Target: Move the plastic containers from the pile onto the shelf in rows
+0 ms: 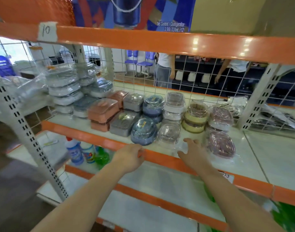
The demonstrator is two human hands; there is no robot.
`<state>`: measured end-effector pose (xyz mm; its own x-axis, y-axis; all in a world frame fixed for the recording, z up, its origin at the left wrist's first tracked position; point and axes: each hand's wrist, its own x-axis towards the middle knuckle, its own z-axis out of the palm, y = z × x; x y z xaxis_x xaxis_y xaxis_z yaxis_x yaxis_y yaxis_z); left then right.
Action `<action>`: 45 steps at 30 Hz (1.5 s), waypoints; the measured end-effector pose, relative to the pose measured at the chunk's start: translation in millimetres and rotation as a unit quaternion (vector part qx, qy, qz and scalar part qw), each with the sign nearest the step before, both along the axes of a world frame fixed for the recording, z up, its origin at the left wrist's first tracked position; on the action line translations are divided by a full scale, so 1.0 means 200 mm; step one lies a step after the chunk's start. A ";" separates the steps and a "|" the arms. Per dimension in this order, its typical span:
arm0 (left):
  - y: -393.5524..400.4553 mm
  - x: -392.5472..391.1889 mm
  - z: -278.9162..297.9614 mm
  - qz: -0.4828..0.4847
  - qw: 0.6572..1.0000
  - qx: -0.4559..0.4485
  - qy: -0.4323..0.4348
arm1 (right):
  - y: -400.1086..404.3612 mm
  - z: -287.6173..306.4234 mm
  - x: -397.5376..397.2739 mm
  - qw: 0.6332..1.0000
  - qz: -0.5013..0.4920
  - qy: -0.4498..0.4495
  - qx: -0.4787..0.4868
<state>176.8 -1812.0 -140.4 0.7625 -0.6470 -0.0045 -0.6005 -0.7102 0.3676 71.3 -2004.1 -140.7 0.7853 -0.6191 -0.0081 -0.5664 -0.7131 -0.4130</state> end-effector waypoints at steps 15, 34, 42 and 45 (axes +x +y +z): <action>-0.03 0.13 0.03 0.052 0.998 -0.017 0.024 | -0.02 -0.07 0.37 0.983 -0.077 -0.070 0.152; -0.26 0.16 -0.02 0.075 0.992 -0.095 -0.020 | -0.17 -0.13 0.34 0.981 -0.050 -0.075 0.171; -0.31 0.12 -0.01 0.086 0.986 -0.134 -0.041 | -0.17 -0.09 0.13 0.984 0.028 -0.166 0.062; -0.33 0.11 -0.02 0.080 0.993 -0.078 -0.022 | -0.18 -0.05 0.04 0.983 0.051 -0.176 0.017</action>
